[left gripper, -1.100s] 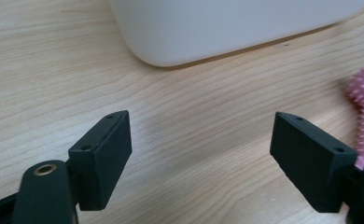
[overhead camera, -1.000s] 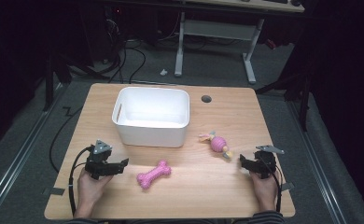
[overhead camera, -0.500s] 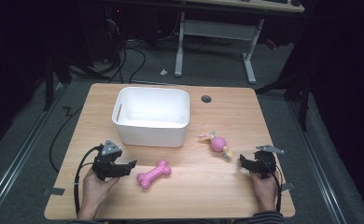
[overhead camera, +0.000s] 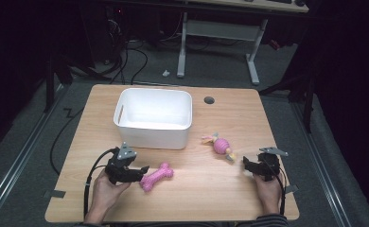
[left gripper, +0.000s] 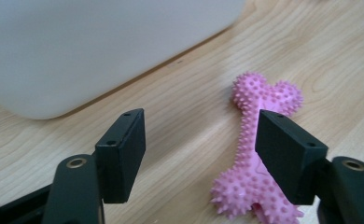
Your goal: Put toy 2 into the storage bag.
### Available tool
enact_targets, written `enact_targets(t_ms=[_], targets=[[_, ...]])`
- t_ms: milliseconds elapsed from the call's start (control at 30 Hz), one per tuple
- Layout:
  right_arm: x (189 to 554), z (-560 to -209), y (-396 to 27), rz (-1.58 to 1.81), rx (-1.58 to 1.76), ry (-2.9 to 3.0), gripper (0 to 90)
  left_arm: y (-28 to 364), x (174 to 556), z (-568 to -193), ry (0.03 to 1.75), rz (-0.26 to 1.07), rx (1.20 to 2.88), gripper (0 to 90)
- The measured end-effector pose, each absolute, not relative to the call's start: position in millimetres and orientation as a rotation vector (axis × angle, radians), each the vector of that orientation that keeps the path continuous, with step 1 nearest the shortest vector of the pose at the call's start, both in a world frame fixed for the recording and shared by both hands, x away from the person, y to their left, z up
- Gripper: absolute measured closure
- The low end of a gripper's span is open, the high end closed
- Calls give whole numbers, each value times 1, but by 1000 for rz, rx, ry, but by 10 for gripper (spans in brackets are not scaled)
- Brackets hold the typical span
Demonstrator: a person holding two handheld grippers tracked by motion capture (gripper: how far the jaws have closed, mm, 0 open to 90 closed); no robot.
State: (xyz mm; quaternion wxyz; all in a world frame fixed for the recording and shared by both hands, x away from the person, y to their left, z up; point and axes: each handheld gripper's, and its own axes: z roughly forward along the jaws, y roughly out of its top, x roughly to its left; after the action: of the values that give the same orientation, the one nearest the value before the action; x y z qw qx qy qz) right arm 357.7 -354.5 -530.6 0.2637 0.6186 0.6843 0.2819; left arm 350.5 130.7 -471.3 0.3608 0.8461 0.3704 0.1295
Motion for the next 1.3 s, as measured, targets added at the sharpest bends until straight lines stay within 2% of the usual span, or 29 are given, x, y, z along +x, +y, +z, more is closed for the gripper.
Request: enact_targets(t_ms=[467,900,1300], targets=[[358,-531,-354,763,1671,1853,192,106,353,-474,872,240,2268,388],[358,-531,-354,763,1670,1854,192,81,358,-483,821,225,2412,388],[358,-531,-354,766,1670,1855,195,67,360,-495,809,221,2478,411]])
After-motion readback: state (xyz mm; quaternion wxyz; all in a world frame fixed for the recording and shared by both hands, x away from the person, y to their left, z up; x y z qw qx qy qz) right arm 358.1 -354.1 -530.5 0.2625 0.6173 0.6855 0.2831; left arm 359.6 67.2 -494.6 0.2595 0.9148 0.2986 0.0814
